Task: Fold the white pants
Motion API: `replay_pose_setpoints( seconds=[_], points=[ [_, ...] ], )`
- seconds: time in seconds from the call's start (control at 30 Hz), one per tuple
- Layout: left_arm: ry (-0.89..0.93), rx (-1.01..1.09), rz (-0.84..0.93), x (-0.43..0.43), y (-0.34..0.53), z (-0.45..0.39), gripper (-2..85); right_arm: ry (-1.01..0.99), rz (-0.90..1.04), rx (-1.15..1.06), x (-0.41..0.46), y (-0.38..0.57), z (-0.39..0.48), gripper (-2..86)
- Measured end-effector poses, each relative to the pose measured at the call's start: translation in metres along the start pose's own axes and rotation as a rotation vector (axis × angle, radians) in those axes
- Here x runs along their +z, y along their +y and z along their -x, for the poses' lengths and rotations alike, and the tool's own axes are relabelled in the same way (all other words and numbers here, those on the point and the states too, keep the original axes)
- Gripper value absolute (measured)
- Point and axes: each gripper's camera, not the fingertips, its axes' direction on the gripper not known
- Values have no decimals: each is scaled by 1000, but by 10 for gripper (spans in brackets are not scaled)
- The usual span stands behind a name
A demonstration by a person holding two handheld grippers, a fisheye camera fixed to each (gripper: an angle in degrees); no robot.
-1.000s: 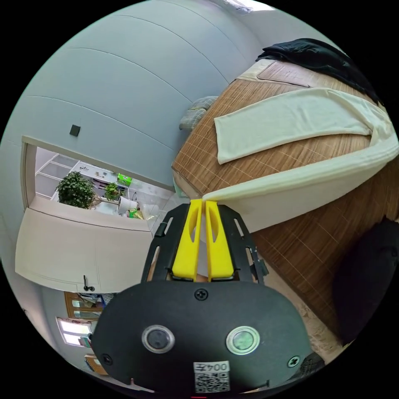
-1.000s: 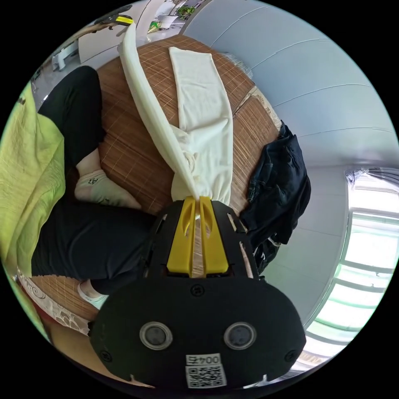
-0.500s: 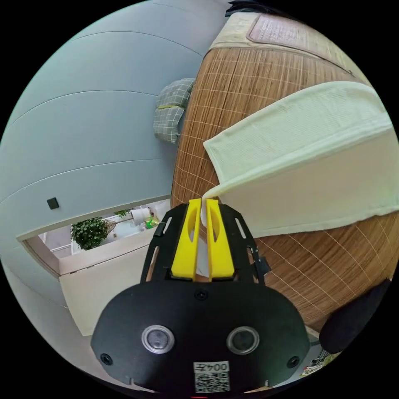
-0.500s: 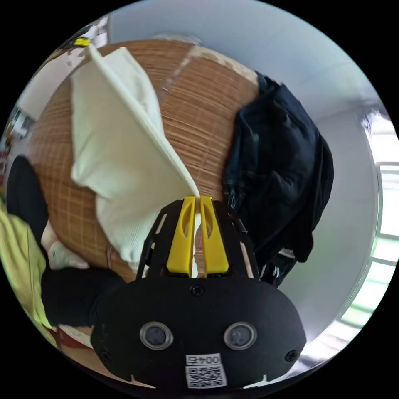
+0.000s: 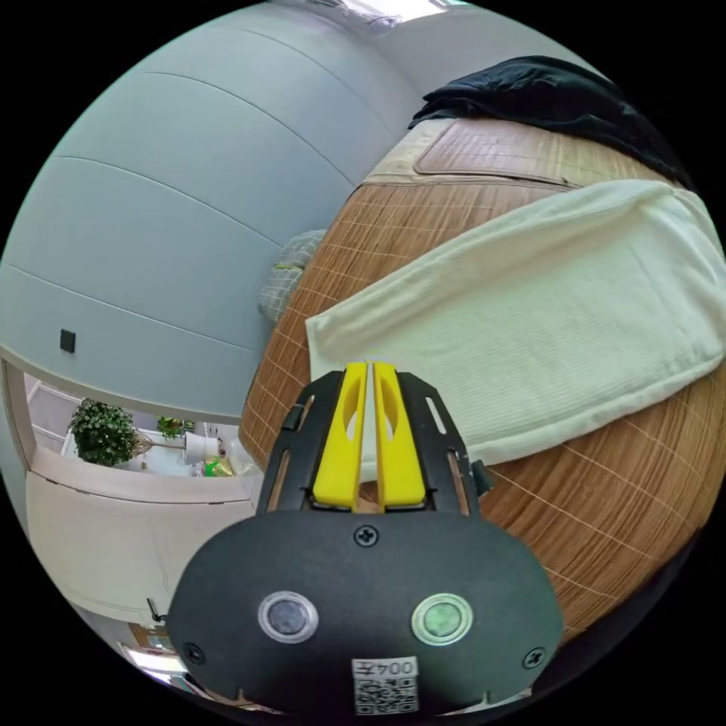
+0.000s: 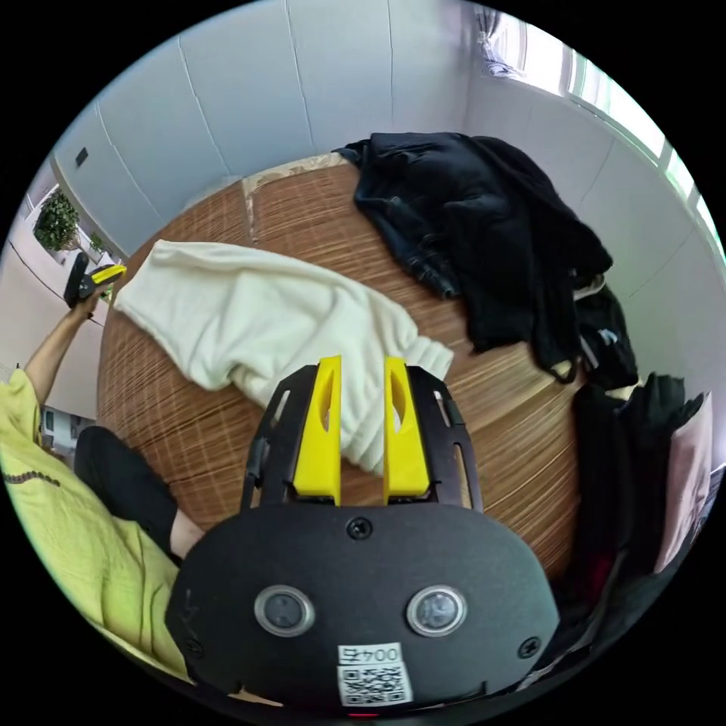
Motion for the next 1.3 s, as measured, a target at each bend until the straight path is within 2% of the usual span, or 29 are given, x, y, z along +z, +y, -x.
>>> replay_pose_setpoints(
  seconds=[0.13, 0.2, 0.3, 0.37, 0.53, 0.6, 0.7, 0.8, 0.87, 0.97, 1.13, 1.23, 1.3],
  points=[
    [18, 64, 14, 2, 16, -55, 10, -71, 45, 67, 22, 49, 3, 94],
    [-10, 79, 22, 10, 8, -71, 8, -54, 68, 127, 34, 57, -8, 108],
    [69, 52, 95, 33, -9, -72, 7, 4, 75, 275, 43, 67, -43, 150],
    [119, 73, 181, 54, -16, -77, 6, -145, 55, 419, 46, 80, -85, 179],
    [-16, 257, 248, 66, -34, -108, 3, -525, 79, 623, 89, 100, -154, 194],
    [-81, 369, 288, 69, -40, -120, 2, -554, 84, 657, 104, 97, -167, 173],
    [-75, 383, 311, 69, -44, -112, 2, -588, 93, 668, 121, 87, -176, 142],
    [-60, 394, 327, 68, -42, -102, 3, -464, 148, 515, 122, 66, -165, 103],
    [-54, 451, 357, 65, -38, -98, 3, -270, 170, 336, 103, 48, -154, 76],
    [-11, 562, 420, 49, -24, -93, 5, -159, 178, 204, 66, 44, -172, 67],
    [186, 537, 341, -6, 8, -89, 8, -115, 272, 264, 65, 49, -249, 76],
    [73, 422, 193, -26, 33, -90, 11, -118, 394, 410, 113, 63, -294, 107],
    [-5, 317, 116, -40, 50, -73, 15, -152, 357, 480, 121, 75, -304, 114]
  ],
)
